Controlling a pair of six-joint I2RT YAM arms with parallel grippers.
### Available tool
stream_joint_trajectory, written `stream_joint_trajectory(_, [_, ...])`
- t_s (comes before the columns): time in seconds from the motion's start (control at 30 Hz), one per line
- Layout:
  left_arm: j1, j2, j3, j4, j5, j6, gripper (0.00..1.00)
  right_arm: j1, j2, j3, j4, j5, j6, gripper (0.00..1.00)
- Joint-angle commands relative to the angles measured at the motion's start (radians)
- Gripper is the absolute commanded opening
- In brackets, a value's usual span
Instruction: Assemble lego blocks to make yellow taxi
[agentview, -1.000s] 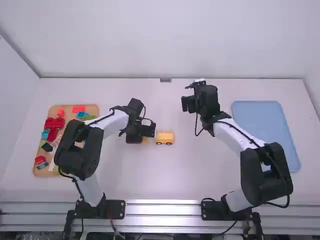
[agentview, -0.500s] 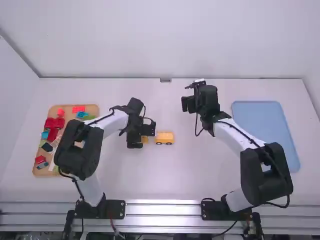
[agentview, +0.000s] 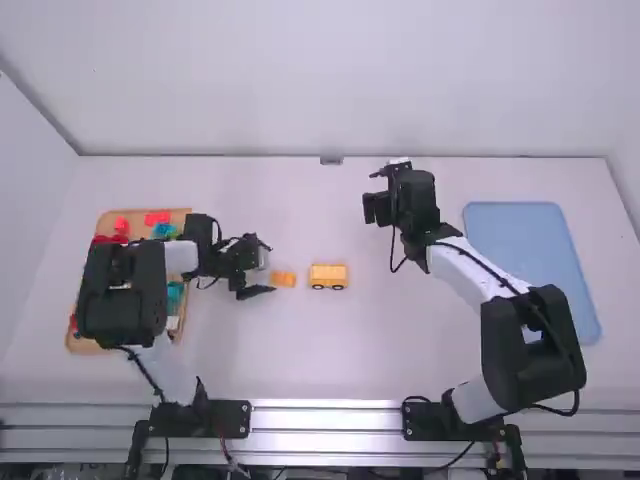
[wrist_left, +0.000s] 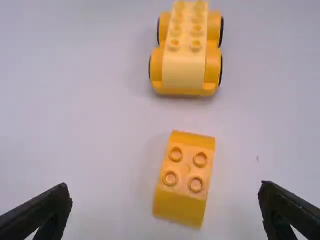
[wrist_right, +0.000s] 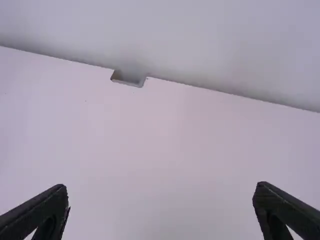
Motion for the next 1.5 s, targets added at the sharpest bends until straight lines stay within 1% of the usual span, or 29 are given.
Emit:
stream_joint_trajectory(0.0, [0.008, 0.050, -0.037, 0.082, 0.179, -0.095, 0.99, 0.002, -0.024, -0.002, 0.005, -0.013, 0.003, 0.98])
stream_joint_trajectory(0.1, [-0.009, 0.101, -0.037, 0.147, 0.178, -0.132, 1.00, 0.002, -0.024, -0.002, 0.012, -0.041, 0.003, 0.98])
stream_joint_trajectory(0.2, [-0.017, 0.145, -0.014, 0.140, 0.193, -0.123, 1.00, 0.002, -0.024, -0.002, 0.012, -0.043, 0.004, 0.98])
stream_joint_trajectory(0.3, [-0.017, 0.151, -0.010, 0.098, 0.186, -0.031, 0.98, 0.002, -0.024, -0.002, 0.012, -0.043, 0.007, 0.98])
stream_joint_trajectory(0.37, [-0.018, 0.151, -0.015, 0.070, 0.156, 0.043, 0.95, 0.002, -0.024, -0.002, 0.013, -0.043, 0.007, 0.98])
stream_joint_trajectory(0.53, [-0.019, 0.151, -0.021, 0.069, 0.098, 0.019, 0.88, 0.002, -0.024, -0.002, 0.013, -0.043, 0.007, 0.98])
stream_joint_trajectory(0.7, [-0.019, 0.151, -0.021, 0.067, 0.085, 0.020, 0.71, 0.002, -0.024, -0.002, 0.013, -0.043, 0.007, 0.98])
stream_joint_trajectory(0.77, [-0.019, 0.151, -0.021, 0.064, 0.086, 0.020, 0.69, 0.002, -0.024, -0.002, 0.012, -0.044, 0.007, 0.98])
stream_joint_trajectory(0.9, [-0.019, 0.151, -0.021, 0.063, 0.086, 0.020, 0.63, 0.002, -0.024, -0.002, 0.013, -0.073, 0.007, 0.98])
stream_joint_trajectory(0.93, [-0.019, 0.151, -0.021, 0.063, 0.086, 0.020, 0.63, 0.002, -0.024, -0.002, 0.013, -0.073, 0.007, 0.98])
stream_joint_trajectory(0.97, [-0.019, 0.151, -0.021, 0.062, 0.086, 0.019, 0.60, 0.002, -0.024, -0.002, 0.013, -0.087, 0.006, 0.98])
stream_joint_trajectory(1.17, [-0.034, 0.156, -0.021, 0.060, 0.077, 0.020, 0.53, 0.002, -0.024, -0.002, 0.013, -0.089, 0.004, 0.98])
stream_joint_trajectory(1.27, [-0.043, 0.156, -0.021, 0.065, 0.060, 0.006, 0.46, 0.002, -0.024, -0.002, 0.012, -0.089, 0.004, 0.98])
stream_joint_trajectory(1.43, [-0.045, 0.156, -0.021, 0.071, 0.056, 0.005, 0.42, 0.002, -0.024, -0.002, 0.013, -0.089, 0.003, 0.98])
stream_joint_trajectory(1.47, [-0.047, 0.156, -0.021, 0.071, 0.045, 0.005, 0.39, 0.002, -0.024, -0.002, 0.013, -0.089, 0.004, 0.98])
